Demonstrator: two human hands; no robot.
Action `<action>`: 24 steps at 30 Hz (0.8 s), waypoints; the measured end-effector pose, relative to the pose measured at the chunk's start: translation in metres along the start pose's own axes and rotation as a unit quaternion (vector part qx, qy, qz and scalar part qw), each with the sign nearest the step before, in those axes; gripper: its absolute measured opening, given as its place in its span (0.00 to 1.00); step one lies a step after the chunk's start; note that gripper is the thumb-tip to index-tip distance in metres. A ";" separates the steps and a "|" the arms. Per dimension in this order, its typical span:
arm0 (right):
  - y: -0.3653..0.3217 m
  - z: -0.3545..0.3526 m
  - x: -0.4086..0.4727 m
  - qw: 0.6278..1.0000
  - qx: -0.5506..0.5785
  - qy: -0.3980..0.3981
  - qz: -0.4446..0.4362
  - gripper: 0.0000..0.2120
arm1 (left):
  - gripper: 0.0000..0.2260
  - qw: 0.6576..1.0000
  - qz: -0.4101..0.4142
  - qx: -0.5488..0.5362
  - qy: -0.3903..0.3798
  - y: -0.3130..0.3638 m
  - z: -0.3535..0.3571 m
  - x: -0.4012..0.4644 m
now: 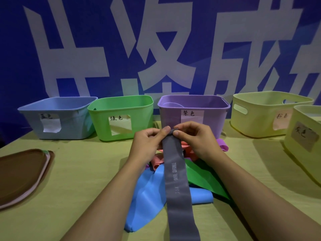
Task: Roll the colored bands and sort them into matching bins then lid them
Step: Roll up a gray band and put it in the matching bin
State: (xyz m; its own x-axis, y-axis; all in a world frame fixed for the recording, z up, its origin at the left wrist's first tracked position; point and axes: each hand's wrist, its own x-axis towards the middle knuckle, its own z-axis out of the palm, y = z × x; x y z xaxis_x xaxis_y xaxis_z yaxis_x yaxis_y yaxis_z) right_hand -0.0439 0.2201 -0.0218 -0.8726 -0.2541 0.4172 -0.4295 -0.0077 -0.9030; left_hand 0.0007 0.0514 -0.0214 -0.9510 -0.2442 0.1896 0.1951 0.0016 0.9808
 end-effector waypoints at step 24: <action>-0.004 0.000 -0.003 0.999 -0.052 -0.004 -0.004 0.03 | 0.10 0.998 0.040 -0.034 -0.026 -0.002 -0.003 0.003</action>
State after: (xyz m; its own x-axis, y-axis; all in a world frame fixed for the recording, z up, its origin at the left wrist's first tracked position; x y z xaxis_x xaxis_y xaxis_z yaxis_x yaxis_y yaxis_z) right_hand -0.0393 0.2206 -0.0200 -0.8675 -0.2631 0.4222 -0.4578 0.0902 -0.8845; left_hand -0.0017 0.0478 -0.0229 -0.9425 -0.1951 0.2714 0.2854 -0.0472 0.9572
